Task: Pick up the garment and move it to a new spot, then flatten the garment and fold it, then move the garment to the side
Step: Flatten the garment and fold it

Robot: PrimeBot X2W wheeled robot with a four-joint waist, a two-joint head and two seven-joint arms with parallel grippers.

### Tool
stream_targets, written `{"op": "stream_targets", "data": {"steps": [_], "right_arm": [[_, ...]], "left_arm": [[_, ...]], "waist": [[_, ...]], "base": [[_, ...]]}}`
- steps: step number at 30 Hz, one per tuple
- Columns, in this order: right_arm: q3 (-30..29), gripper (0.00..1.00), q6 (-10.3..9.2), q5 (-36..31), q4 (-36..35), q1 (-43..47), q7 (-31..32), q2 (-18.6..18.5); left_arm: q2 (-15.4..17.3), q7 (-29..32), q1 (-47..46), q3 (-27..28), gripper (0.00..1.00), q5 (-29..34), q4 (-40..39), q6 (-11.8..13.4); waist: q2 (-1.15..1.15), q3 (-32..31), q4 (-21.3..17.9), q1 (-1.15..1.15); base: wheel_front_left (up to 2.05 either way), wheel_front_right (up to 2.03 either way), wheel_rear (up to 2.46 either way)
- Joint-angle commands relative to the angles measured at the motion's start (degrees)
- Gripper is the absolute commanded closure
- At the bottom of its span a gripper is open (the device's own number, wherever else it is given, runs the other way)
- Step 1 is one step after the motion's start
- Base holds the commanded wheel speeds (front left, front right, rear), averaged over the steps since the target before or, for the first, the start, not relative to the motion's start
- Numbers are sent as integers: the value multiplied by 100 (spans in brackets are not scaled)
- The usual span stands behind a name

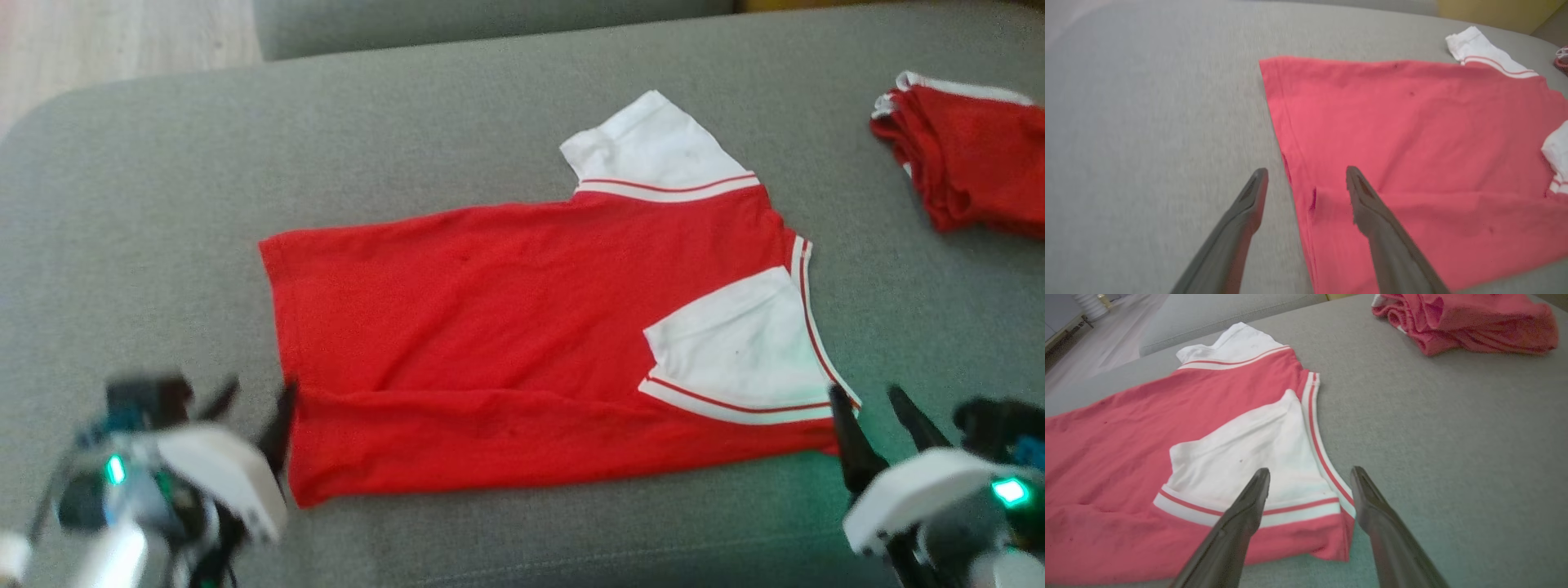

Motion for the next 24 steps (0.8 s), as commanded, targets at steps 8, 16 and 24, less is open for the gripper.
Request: {"op": "stream_targets", "data": {"steps": [8,16,24], "right_arm": [[830,0,-4,0,-238,-1122,-177,-192],[1442,0,-4,108,2,-1926,-365,-371],[1601,0,-4,155,203,-2254,-496,-514]], "left_arm": [[726,523,-1950,269,0,258,268,-286],[1058,934,-3070,262,0,329,1208,-463],[1193,1155,-3521,146,0,327,1785,-642]], "waist": [[0,674,-267,0],[0,1260,-472,0],[0,1463,-514,0]], "base": [[0,0,0],[0,0,0],[0,0,0]]}}
